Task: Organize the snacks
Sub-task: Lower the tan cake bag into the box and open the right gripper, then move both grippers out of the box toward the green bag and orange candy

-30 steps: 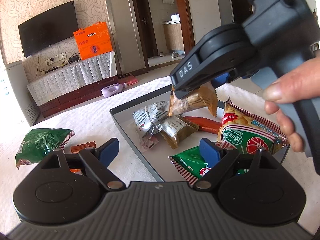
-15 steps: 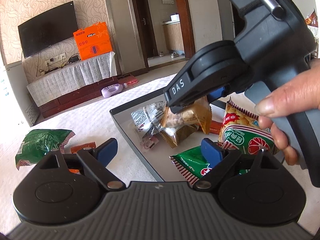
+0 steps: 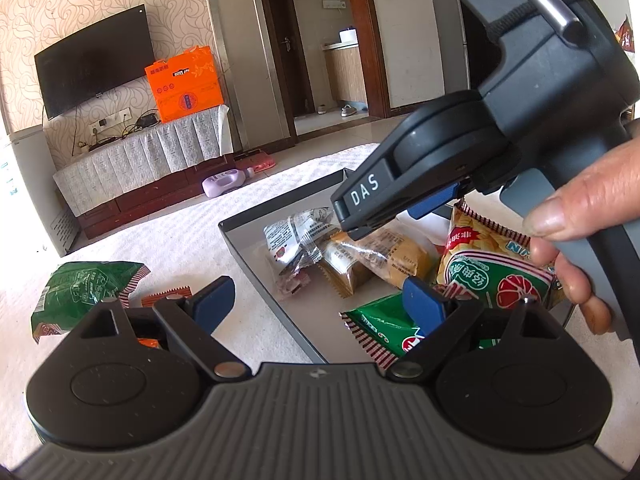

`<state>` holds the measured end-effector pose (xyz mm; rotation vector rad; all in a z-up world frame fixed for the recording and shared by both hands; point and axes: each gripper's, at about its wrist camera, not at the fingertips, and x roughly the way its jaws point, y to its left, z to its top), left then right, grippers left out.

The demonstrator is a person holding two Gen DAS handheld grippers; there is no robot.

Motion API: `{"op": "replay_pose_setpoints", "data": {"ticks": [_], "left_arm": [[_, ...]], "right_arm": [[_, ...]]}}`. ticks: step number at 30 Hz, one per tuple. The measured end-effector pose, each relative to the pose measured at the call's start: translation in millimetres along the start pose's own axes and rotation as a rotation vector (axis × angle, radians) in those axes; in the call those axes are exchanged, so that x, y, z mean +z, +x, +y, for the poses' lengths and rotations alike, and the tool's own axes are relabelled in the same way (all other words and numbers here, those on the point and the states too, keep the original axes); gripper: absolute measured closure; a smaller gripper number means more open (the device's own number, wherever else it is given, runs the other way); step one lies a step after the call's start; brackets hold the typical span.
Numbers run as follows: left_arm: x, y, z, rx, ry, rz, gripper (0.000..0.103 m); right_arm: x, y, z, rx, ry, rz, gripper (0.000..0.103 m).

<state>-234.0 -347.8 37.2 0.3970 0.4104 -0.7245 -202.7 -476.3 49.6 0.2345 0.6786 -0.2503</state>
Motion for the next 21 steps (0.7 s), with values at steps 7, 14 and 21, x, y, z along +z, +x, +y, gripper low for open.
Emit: {"op": "replay_pose_setpoints", "data": {"ticks": [7,14,21], "left_arm": [[-0.2,0.3,0.1,0.0,-0.001,0.0,0.009],[0.6,0.1,1.5,0.001,-0.007,-0.001,0.009],[5.2,-5.9,10.5,0.01,-0.045,-0.019,0.008]], "right_arm": [[-2.1,-1.0,-0.9,-0.055,-0.04,0.007,0.051],[0.3,-12.7,-0.8,-0.04,-0.029,-0.022,0.051],[-0.1,-25.8,3.3,0.0,-0.016,-0.048,0.051]]}}
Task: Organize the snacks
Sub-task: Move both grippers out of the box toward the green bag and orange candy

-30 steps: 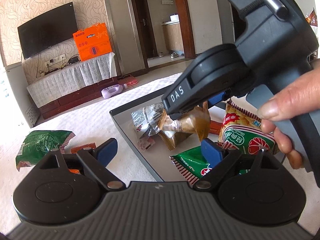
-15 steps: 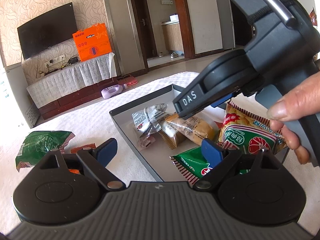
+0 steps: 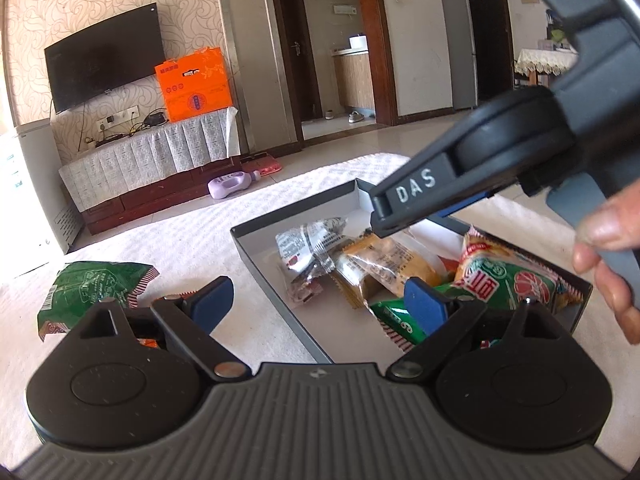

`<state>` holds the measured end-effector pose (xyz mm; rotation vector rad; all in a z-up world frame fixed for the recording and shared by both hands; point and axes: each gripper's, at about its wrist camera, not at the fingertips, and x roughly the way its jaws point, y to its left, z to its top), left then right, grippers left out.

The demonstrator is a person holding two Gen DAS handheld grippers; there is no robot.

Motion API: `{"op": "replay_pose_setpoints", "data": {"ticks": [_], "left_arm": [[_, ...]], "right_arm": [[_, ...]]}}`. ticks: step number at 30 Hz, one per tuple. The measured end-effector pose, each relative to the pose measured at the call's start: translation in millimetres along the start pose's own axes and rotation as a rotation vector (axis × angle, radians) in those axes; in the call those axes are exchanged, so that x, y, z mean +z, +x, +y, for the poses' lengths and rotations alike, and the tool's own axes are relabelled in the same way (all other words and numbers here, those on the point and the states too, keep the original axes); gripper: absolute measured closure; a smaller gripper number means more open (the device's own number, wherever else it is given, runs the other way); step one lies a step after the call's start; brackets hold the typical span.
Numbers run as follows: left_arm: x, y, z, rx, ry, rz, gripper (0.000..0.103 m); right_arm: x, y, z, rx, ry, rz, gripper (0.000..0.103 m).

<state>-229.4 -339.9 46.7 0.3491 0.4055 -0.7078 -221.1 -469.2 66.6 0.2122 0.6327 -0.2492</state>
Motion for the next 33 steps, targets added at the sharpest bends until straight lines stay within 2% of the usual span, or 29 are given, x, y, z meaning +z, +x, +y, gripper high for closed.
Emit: {"op": "replay_pose_setpoints", "data": {"ticks": [3,5,7,19,26,29,33], "left_arm": [[3.3,-2.8,6.9,0.003,-0.027,-0.003,0.008],[5.1,-5.1,12.2,0.009,-0.045,-0.006,0.008],[6.6,-6.9,18.4,0.016,-0.056,-0.01,0.007],[5.3,-18.2,71.3,0.094,-0.129,-0.009,0.006],[-1.5,-18.5,133.9,0.195,-0.202,0.018,0.005],[-8.3,-14.8,161.3,0.269,-0.209,0.042,0.004],[-16.1,-13.3,206.3,0.32,-0.281,0.058,0.004]], "right_arm": [[0.8,-5.6,6.1,0.018,0.001,-0.024,0.05],[1.7,-7.9,12.1,0.035,-0.006,-0.038,0.044],[2.5,-9.5,20.0,0.05,-0.021,-0.053,0.042],[5.9,1.9,64.5,0.11,-0.061,-0.053,0.042],[6.5,13.2,97.7,0.148,-0.076,-0.048,0.042],[6.9,19.2,110.2,0.165,-0.083,-0.043,0.042],[5.2,31.7,123.3,0.166,-0.107,-0.013,0.042]]}}
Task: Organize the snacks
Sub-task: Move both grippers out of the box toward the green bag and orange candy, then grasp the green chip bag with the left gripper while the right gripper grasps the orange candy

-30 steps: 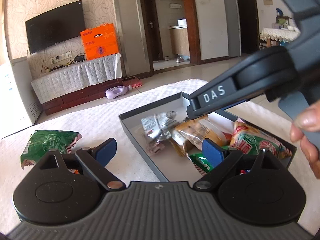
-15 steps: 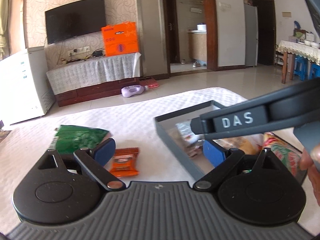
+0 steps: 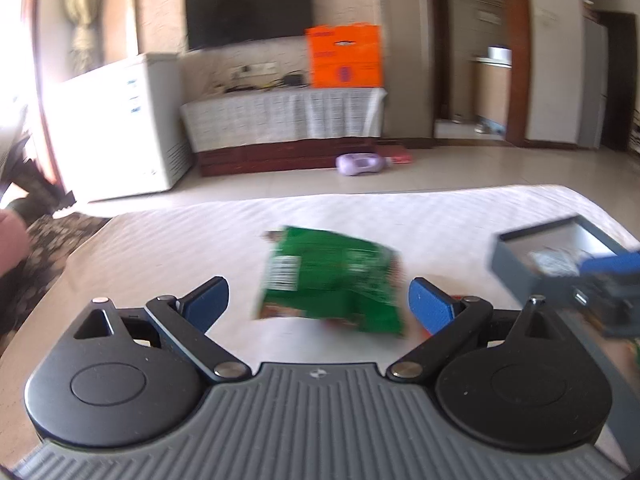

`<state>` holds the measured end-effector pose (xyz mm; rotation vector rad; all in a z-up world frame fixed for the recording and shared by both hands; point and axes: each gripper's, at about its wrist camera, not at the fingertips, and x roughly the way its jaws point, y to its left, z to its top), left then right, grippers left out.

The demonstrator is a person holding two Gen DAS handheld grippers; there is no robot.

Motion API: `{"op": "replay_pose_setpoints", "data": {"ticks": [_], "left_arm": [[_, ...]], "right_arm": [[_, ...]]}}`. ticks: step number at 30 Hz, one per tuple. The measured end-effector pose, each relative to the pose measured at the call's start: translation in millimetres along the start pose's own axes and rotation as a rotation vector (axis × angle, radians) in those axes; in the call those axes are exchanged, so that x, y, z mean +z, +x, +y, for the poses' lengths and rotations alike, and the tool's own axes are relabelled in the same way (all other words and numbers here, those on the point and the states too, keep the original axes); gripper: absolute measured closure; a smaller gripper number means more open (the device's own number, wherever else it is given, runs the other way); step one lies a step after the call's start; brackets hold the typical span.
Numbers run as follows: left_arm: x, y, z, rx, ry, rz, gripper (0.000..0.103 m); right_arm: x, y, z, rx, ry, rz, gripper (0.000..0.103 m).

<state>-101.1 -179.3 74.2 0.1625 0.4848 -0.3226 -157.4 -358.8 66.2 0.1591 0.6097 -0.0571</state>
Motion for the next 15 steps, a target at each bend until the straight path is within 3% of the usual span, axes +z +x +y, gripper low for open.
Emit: {"op": "replay_pose_setpoints", "data": {"ticks": [5,11,15], "left_arm": [[7.8,21.4,31.3,-0.011,-0.037,0.002,0.004],[13.9,46.8,25.1,-0.054,0.022,0.006,0.003],[18.7,64.4,23.8,-0.066,0.007,0.009,0.003]], "right_arm": [[-4.1,23.7,19.6,0.018,-0.031,0.063,0.041],[-7.9,56.5,34.1,-0.017,0.002,0.113,0.039],[-9.3,70.2,37.8,-0.061,0.023,0.125,0.039]]}}
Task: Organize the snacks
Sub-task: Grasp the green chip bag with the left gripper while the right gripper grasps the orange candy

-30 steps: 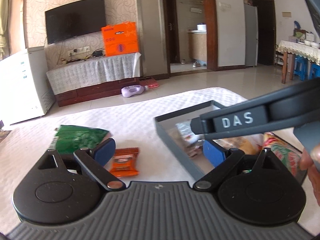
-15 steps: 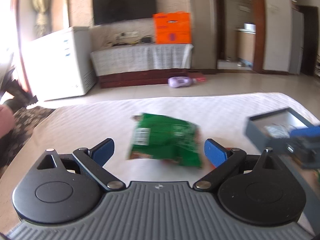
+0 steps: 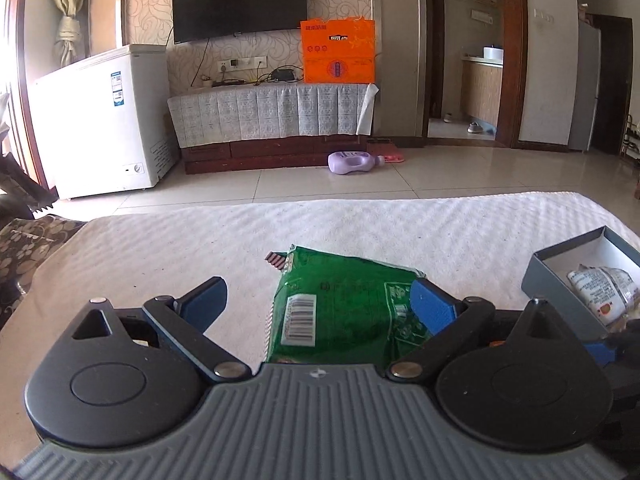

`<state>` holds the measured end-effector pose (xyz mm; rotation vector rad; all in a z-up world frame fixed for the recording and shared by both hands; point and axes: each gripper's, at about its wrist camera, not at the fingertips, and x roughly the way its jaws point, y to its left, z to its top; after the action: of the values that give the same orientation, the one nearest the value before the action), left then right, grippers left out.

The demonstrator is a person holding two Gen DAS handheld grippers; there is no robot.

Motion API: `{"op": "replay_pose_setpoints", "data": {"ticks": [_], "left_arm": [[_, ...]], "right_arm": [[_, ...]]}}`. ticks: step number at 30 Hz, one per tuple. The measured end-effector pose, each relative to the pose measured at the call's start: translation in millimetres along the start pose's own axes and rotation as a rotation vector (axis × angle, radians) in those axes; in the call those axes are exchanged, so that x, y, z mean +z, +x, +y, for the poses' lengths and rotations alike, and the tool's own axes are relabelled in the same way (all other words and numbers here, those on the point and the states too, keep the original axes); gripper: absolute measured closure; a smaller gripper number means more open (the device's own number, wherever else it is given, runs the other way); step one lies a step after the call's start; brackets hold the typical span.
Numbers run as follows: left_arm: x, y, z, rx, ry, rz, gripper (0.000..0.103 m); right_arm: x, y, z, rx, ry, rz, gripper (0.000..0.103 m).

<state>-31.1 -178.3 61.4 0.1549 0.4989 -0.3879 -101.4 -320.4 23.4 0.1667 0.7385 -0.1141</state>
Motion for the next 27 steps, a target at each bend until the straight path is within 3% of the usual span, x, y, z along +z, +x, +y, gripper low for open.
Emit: {"op": "replay_pose_setpoints", "data": {"ticks": [10,17,21,24,27], "left_arm": [[5.1,16.2,1.9,-0.137,-0.03,-0.012,0.001],[-6.3,51.0,-15.0,-0.094,0.028,0.084,0.0],[-11.4,60.1,-13.1,-0.116,-0.007,0.107,0.0],[-13.2,56.7,-15.1,-0.126,0.006,0.088,0.009],[-14.9,52.2,-12.3,-0.129,0.001,0.079,0.017]], "right_arm": [[1.6,19.8,3.1,-0.043,0.035,0.015,0.039],[0.8,23.9,2.0,-0.049,0.029,0.014,0.039],[0.6,27.9,2.6,-0.063,-0.009,0.004,0.039],[-2.3,29.3,5.2,-0.063,-0.062,-0.004,0.038],[-1.4,25.3,4.4,-0.035,-0.084,0.006,0.051]]}}
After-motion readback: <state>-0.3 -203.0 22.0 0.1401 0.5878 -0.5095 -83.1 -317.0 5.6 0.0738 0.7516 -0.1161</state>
